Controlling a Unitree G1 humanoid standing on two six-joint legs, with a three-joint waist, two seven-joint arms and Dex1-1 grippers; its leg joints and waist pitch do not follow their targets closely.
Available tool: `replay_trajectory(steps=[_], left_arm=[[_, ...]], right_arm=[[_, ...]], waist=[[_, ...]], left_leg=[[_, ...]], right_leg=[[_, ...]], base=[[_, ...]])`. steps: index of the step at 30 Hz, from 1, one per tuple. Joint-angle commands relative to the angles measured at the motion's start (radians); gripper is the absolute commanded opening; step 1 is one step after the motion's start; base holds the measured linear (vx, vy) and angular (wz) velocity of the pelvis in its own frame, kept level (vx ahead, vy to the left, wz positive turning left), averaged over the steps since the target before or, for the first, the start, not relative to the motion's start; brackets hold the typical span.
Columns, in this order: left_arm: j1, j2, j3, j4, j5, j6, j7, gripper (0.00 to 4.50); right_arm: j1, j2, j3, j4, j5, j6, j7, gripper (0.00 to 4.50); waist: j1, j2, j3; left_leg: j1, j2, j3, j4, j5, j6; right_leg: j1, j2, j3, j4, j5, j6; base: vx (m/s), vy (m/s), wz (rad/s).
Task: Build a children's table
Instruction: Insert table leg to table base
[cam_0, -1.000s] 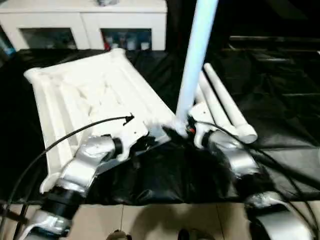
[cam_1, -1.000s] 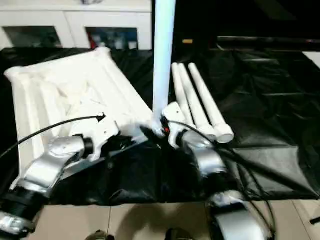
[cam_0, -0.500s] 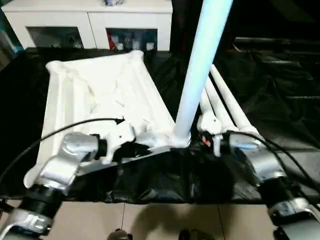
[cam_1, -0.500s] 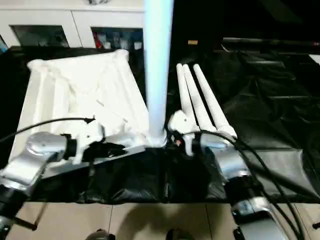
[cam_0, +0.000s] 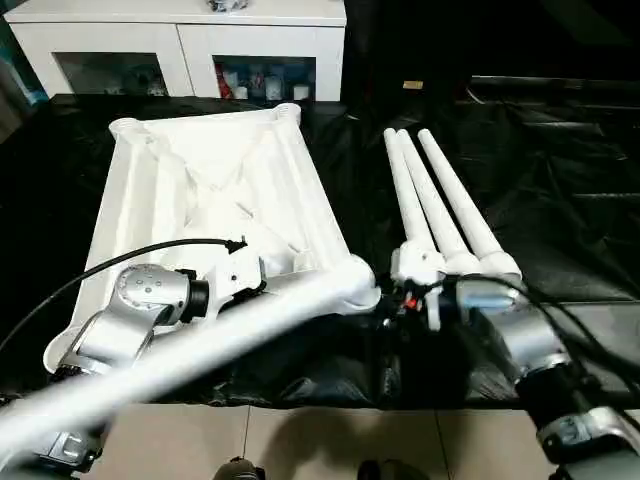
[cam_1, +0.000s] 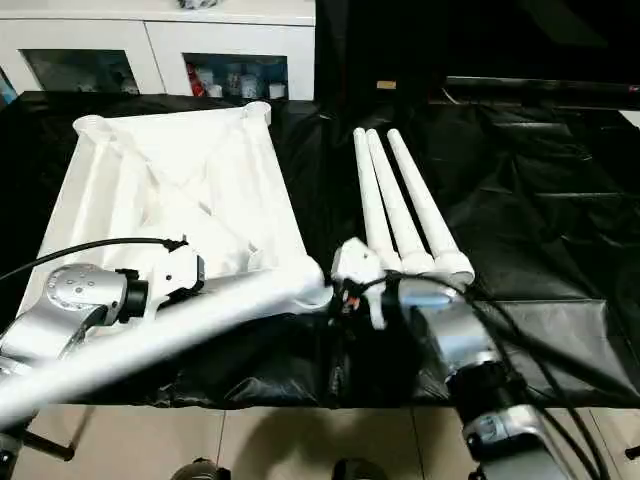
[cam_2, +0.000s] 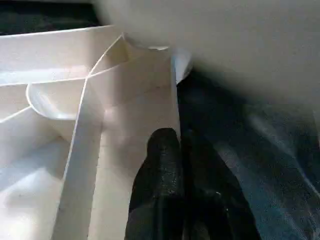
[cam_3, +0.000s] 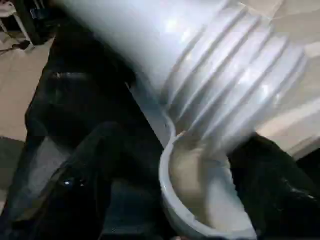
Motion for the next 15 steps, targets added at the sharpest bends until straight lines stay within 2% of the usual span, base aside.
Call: replay_trajectory(steps=[1, 8, 11, 15], left_arm=[[-0.01, -0.004, -0.006, -0.062, -0.034, -0.016, -0.024, 0.0], [0.0, -0.004, -0.006, -0.078, -0.036, -0.002, -0.024, 0.0], [0.004, -0.003, -0.008, -0.082, -0.037, 0.002, -0.024, 0.0], [0.006, -0.002, -0.009, -0.083, -0.036, 0.004, -0.026, 0.0]], right_arm=[[0.008, -0.001, 0.008, -0.019, 0.009, 0.007, -0.004, 3.13], [0.014, 0.006, 0.002, -0.026, 0.007, 0.018, -0.02, 2.49], [0.014, 0.007, 0.0, -0.026, 0.004, 0.019, -0.03, 2.34], [0.001, 0.014, -0.012, -0.001, -0.015, 0.008, -0.085, 2.34]], waist=[[-0.003, 0.011, -0.09], [-0.002, 0.012, -0.09], [-0.002, 0.013, -0.092], [-0.003, 0.013, -0.089]], left_leg=[[0.003, 0.005, 0.014, -0.068, -0.214, 0.045], [0.003, 0.005, 0.013, -0.068, -0.216, 0.04], [0.002, 0.005, 0.013, -0.067, -0.205, 0.043], [0.004, 0.004, 0.013, -0.068, -0.221, 0.037]], right_leg=[[0.075, -0.052, 0.037, -0.072, -0.299, -0.191], [0.076, -0.052, 0.037, -0.072, -0.303, -0.187], [0.077, -0.052, 0.038, -0.069, -0.267, -0.2], [0.076, -0.052, 0.037, -0.072, -0.298, -0.192]], base=[[0.0, 0.0, 0.0], [0.0, 0.0, 0.0], [0.0, 0.0, 0.0], [0.0, 0.0, 0.0]])
